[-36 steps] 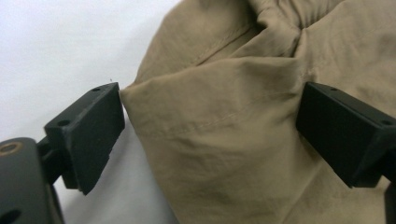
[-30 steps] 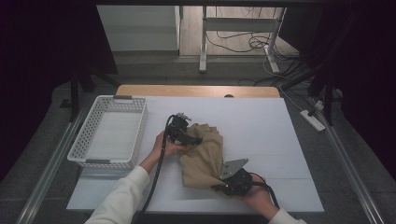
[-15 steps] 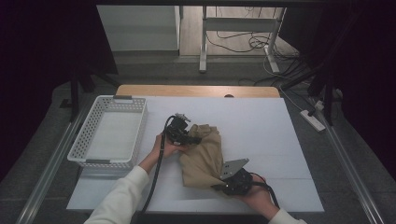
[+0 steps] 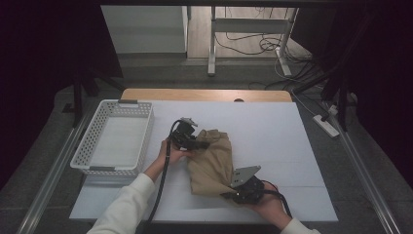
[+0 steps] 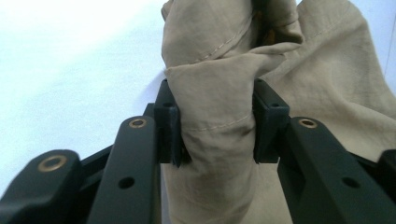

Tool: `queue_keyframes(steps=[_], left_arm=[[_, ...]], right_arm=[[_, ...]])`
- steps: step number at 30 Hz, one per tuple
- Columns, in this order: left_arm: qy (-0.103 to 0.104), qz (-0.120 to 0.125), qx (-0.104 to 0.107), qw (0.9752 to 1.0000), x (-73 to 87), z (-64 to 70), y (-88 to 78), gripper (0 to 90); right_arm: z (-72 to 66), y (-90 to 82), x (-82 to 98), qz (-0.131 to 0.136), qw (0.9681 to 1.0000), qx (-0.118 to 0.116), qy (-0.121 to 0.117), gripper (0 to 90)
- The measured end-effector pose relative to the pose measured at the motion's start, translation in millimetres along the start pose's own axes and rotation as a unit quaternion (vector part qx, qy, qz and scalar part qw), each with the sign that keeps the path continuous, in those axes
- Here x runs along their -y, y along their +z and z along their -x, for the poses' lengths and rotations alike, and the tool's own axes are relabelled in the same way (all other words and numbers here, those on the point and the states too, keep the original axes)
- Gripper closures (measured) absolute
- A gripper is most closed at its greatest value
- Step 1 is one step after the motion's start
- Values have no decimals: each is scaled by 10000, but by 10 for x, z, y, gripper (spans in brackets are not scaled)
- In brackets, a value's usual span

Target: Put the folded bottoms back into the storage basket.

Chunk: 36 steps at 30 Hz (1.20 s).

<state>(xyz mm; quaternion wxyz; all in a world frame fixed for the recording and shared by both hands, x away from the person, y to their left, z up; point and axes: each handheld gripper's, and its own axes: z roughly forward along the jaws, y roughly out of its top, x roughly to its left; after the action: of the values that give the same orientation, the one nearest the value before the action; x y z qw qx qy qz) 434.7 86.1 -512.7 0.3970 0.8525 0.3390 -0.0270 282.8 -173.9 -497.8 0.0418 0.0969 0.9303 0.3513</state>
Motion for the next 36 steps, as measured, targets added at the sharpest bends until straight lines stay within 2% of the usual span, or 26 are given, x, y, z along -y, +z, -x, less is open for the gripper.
queue_keyframes(steps=[28,36], left_arm=[[43,356,19,9994,-42,61,-177,633],[149,467,10,9988,-82,107,-275,636]], right_arm=[[17,-115,-7,424,9989,169,66,787],[19,-148,-14,556,9982,166,144,787]])
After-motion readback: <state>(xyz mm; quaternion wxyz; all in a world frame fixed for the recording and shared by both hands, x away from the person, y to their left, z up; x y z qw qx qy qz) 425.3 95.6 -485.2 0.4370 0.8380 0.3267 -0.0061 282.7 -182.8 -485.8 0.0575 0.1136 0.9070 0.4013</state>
